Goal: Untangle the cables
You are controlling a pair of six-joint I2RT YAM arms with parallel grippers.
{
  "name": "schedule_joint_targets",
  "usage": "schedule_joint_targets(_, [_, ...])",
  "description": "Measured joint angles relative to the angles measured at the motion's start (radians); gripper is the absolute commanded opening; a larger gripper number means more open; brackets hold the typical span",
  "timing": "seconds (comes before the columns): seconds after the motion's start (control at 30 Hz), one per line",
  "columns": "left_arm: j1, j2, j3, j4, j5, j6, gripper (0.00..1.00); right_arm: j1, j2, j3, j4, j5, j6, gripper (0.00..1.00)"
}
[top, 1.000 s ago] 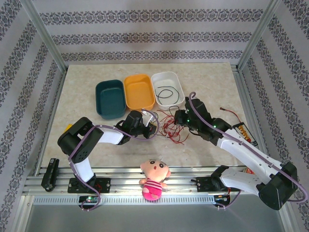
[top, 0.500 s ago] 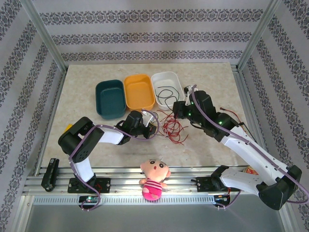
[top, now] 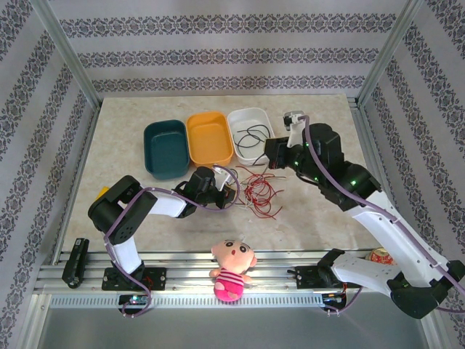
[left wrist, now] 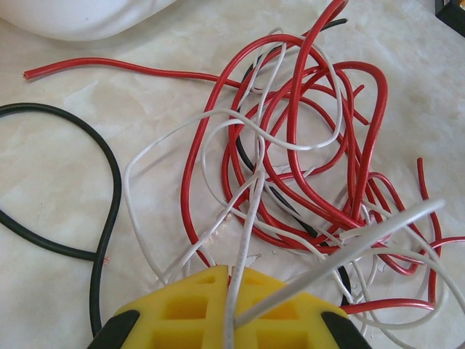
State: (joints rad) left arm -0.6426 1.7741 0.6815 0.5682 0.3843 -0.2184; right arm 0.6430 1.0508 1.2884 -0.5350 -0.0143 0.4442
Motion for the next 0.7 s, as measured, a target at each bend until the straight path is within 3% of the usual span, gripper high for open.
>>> schedule_joint_targets(0.13, [0.000, 0.000, 0.000, 0.000, 0.000, 0.000, 0.01, -0.013, 0.009, 0.056, -0.009, -0.002, -0.026, 0.00])
schedule_joint_targets(0.5, [0.000, 0.000, 0.000, 0.000, 0.000, -0.009, 0.15, -0.106, 0.145, 0.155, -0.016, -0.006, -0.074, 0.00])
schedule_joint_targets(0.7, [0.000, 0.000, -0.001, 0.001, 0.003, -0.022, 0.36, -0.167, 0.237, 0.206, -0.031, -0.012, -0.090, 0.00])
